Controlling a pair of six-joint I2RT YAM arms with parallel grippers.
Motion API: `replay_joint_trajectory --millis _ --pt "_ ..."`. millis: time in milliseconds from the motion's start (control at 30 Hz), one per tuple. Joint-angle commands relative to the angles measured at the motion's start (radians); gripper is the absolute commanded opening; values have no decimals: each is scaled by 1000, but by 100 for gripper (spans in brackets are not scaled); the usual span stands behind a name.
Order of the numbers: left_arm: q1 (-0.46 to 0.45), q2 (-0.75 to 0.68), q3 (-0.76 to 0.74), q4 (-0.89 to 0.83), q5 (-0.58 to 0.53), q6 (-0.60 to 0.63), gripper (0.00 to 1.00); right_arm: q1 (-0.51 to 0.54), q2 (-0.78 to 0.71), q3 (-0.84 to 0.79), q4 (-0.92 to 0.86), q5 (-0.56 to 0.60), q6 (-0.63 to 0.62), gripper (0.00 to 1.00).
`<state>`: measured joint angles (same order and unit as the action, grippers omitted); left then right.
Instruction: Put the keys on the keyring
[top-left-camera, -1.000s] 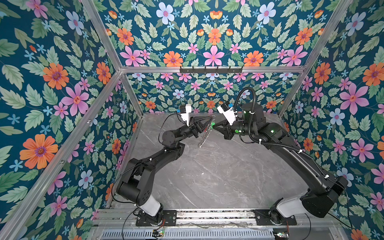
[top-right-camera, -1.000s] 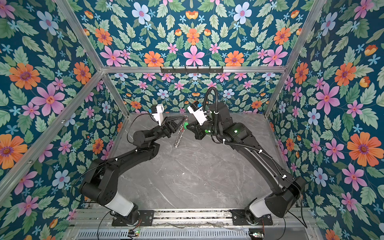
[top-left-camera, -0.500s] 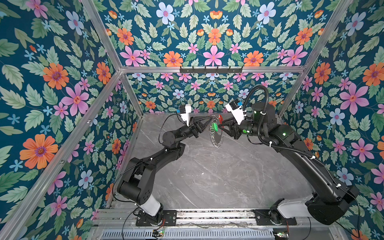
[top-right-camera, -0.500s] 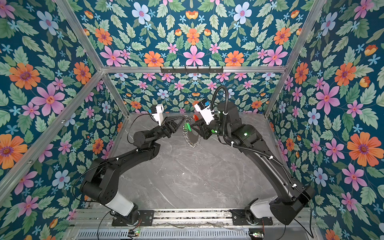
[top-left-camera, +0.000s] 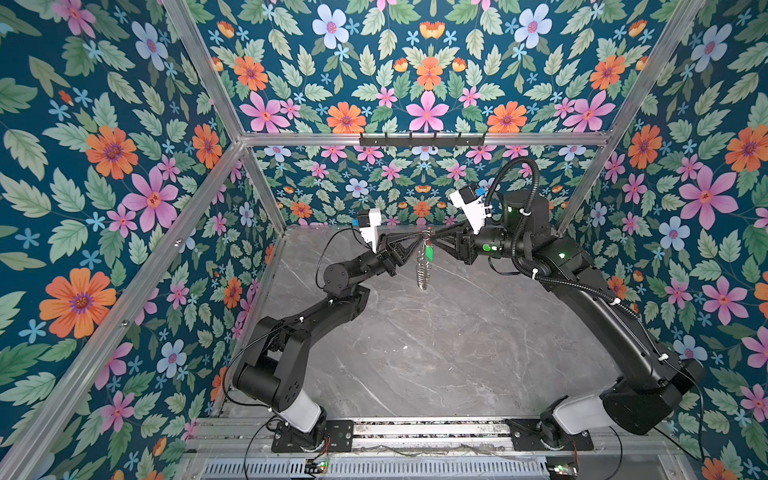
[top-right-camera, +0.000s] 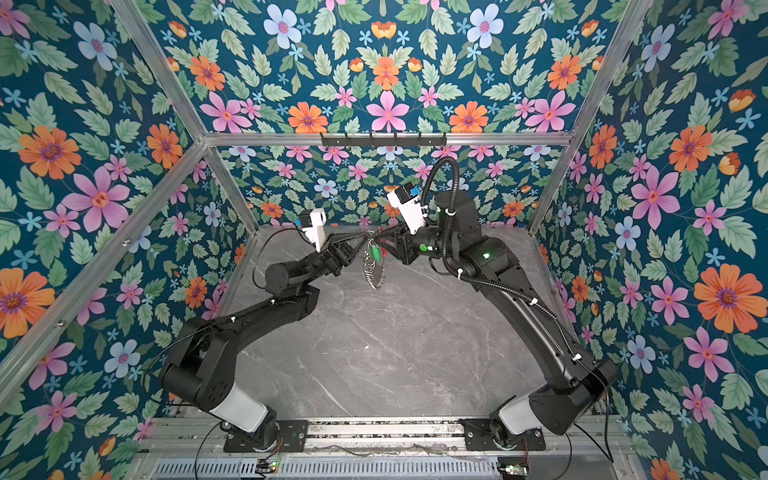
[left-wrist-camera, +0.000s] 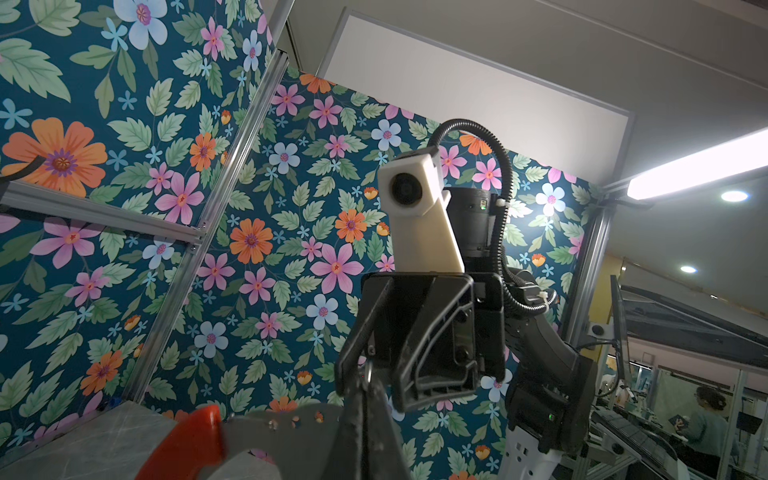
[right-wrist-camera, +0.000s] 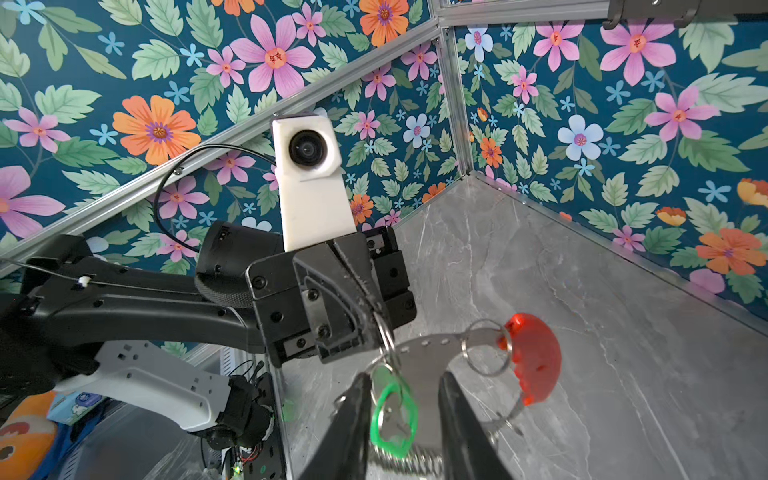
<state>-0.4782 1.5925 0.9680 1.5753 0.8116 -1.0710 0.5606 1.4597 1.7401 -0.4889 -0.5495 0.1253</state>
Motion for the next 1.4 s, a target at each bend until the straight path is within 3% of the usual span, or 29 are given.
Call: replay_joint_trajectory --millis 0,267,467,567,633,733,800,867,967,1133,1367 --pt "0 -2 19 55 1 -9 0 -5 8 2 57 -44 36 29" --pt "0 5 26 55 4 -14 0 -6 38 24 72 -80 58 23" --pt "1 4 18 55 7 -14 0 -5 41 25 83 -87 61 0" --pt "6 4 11 49 13 -6 0 -6 35 25 60 -68 34 0" --pt "25 -10 4 14 41 17 13 -5 33 34 19 -43 -6 0" --pt "68 -77 -4 -224 115 186 23 -5 42 62 -83 7 -101 0" --pt "76 -138 41 -583 160 437 25 -6 58 89 -158 47 -171 0" --pt "73 -184 130 -1033 158 765 26 -6 74 112 -220 78 -226 0" --pt "78 -175 218 -1293 197 949 23 -4 92 129 -262 95 -282 0" --pt "78 -116 310 -1375 302 974 22 4 118 157 -290 89 -309 0" --pt "76 -94 301 -1200 338 846 29 18 148 183 -322 93 -321 0"
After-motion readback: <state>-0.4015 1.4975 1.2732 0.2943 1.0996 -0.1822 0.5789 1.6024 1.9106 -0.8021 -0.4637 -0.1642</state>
